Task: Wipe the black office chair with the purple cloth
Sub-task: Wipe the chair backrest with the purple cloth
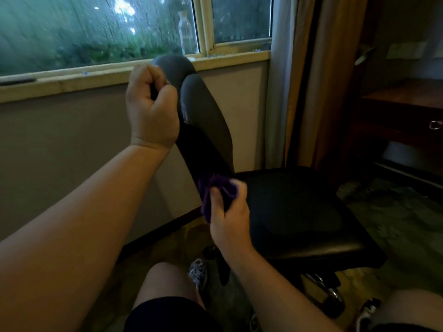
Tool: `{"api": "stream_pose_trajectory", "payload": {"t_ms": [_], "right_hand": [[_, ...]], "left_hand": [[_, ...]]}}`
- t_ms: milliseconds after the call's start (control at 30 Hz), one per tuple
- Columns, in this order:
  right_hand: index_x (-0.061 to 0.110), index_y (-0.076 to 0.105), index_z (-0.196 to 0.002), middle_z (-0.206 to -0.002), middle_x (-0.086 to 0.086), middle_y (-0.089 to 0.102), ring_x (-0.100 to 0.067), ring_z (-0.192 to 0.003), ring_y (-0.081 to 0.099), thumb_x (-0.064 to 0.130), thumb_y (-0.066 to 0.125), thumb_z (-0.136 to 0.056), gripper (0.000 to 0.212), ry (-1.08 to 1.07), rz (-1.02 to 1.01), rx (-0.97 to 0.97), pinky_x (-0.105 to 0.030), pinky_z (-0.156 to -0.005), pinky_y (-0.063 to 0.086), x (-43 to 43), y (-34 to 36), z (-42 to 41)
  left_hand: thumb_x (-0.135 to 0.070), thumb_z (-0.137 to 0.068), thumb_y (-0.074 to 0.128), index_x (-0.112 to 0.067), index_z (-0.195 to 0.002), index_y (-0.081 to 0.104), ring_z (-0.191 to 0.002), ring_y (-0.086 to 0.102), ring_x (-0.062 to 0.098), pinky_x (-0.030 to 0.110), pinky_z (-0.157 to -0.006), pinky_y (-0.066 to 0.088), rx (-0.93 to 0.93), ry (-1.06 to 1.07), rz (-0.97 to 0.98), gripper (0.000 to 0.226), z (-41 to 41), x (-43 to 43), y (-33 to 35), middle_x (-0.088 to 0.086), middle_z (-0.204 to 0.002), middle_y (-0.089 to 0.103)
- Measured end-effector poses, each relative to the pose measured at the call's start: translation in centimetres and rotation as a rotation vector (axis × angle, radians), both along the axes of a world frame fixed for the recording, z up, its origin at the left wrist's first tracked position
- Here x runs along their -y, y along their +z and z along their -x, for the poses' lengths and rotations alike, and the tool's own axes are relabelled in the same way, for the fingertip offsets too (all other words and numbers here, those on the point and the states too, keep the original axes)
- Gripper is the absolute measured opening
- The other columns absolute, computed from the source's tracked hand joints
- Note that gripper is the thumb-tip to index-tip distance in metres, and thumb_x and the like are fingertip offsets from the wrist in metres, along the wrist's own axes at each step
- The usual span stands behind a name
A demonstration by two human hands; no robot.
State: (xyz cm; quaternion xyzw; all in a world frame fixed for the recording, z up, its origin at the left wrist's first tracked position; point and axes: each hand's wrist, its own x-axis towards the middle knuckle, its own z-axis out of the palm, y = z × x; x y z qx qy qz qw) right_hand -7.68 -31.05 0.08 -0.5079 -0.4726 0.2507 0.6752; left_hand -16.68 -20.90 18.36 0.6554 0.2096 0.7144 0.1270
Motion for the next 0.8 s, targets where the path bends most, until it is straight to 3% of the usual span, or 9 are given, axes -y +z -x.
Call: {"api": "stream_pose_trajectory", "payload": {"t_ms": [67, 167, 300, 400, 467, 600, 667, 733, 800], "right_hand": [[0.054, 0.045, -0.106, -0.107, 0.011, 0.063, -0.003, -0.094, 0.066, 0.038, 0.060, -0.099, 0.022, 0.018, 0.166, 0.018, -0.018, -0.074, 0.055, 0.8, -3.5, -1.1], [0.038, 0.048, -0.107, -0.107, 0.000, 0.066, -0.012, -0.091, 0.067, 0.033, 0.055, -0.103, 0.009, 0.085, 0.475, -0.049, -0.023, -0.074, 0.053, 1.8, -7.5, -2.7], [0.021, 0.050, -0.120, -0.107, -0.012, 0.067, -0.029, -0.093, 0.069, 0.034, 0.052, -0.105, 0.020, 0.130, 0.643, -0.537, -0.044, -0.079, 0.058, 1.9, -7.1, -3.2], [0.029, 0.049, -0.121, -0.110, -0.008, 0.066, -0.029, -0.096, 0.067, 0.035, 0.061, -0.100, 0.025, 0.052, 0.574, -0.719, -0.044, -0.074, 0.053, 1.6, -4.9, -3.1], [0.038, 0.051, -0.120, -0.113, -0.003, 0.066, -0.025, -0.099, 0.067, 0.036, 0.067, -0.095, 0.030, 0.028, 0.455, -0.714, -0.039, -0.071, 0.051, 1.2, -2.2, -3.4], [0.055, 0.059, -0.096, -0.108, 0.008, 0.071, -0.014, -0.090, 0.073, 0.045, 0.076, -0.086, 0.022, 0.128, 0.204, -0.466, -0.034, -0.068, 0.061, 0.0, 5.7, -3.7], [0.053, 0.061, -0.097, -0.106, 0.010, 0.072, -0.013, -0.092, 0.073, 0.045, 0.077, -0.084, 0.022, 0.193, 0.076, -0.331, -0.036, -0.072, 0.063, -0.6, 9.3, -3.4], [0.048, 0.062, -0.099, -0.102, 0.014, 0.072, -0.007, -0.090, 0.073, 0.040, 0.076, -0.086, 0.021, 0.230, -0.019, -0.214, -0.027, -0.068, 0.062, -1.1, 11.8, -3.3], [0.045, 0.064, -0.100, -0.101, 0.016, 0.072, -0.001, -0.088, 0.071, 0.032, 0.075, -0.089, 0.020, 0.231, -0.081, -0.164, -0.019, -0.065, 0.058, -1.5, 13.4, -3.4]], "left_hand": [[0.003, -0.068, 0.044, -0.024, -0.067, 0.037, -0.072, 0.038, 0.025, 0.036, -0.069, 0.033, -0.031, 0.028, 0.011, 0.028, 0.1, 0.1, 0.1, 0.016, -0.075, 0.042], [0.000, -0.068, 0.045, -0.026, -0.066, 0.036, -0.072, 0.039, 0.015, 0.028, -0.070, 0.035, -0.079, 0.076, 0.019, 0.028, 0.4, 0.2, 0.2, 0.003, -0.073, 0.042], [0.000, -0.067, 0.046, -0.027, -0.064, 0.035, -0.072, 0.040, 0.018, 0.030, -0.070, 0.035, -0.086, 0.101, 0.042, 0.029, 0.5, 0.5, 0.4, -0.002, -0.072, 0.041], [0.000, -0.067, 0.046, -0.026, -0.064, 0.035, -0.073, 0.040, 0.022, 0.035, -0.070, 0.035, -0.082, 0.089, 0.050, 0.029, 0.3, 0.7, 0.4, -0.002, -0.072, 0.041], [-0.001, -0.068, 0.047, -0.027, -0.064, 0.037, -0.074, 0.041, 0.024, 0.039, -0.070, 0.037, -0.084, 0.064, 0.063, 0.028, 0.5, 0.7, 0.3, 0.003, -0.074, 0.042], [-0.003, -0.070, 0.052, -0.018, -0.064, 0.043, -0.077, 0.045, 0.023, 0.035, -0.072, 0.039, -0.215, 0.080, 0.098, 0.018, 1.4, 0.4, 0.6, 0.011, -0.077, 0.046], [-0.009, -0.071, 0.056, -0.016, -0.063, 0.046, -0.068, 0.046, 0.016, 0.033, -0.064, 0.040, -0.258, 0.068, 0.204, 0.014, 1.8, 0.2, 2.0, 0.002, -0.067, 0.048], [-0.017, -0.071, 0.058, -0.022, -0.059, 0.049, -0.050, 0.044, 0.003, 0.020, -0.048, 0.039, -0.278, 0.085, 0.311, 0.016, 2.1, -0.4, 4.1, -0.012, -0.051, 0.048], [-0.028, -0.069, 0.059, -0.024, -0.060, 0.055, -0.041, 0.042, -0.002, 0.017, -0.041, 0.037, -0.309, 0.184, 0.384, 0.010, 2.0, -1.2, 6.4, -0.015, -0.044, 0.049]]}}
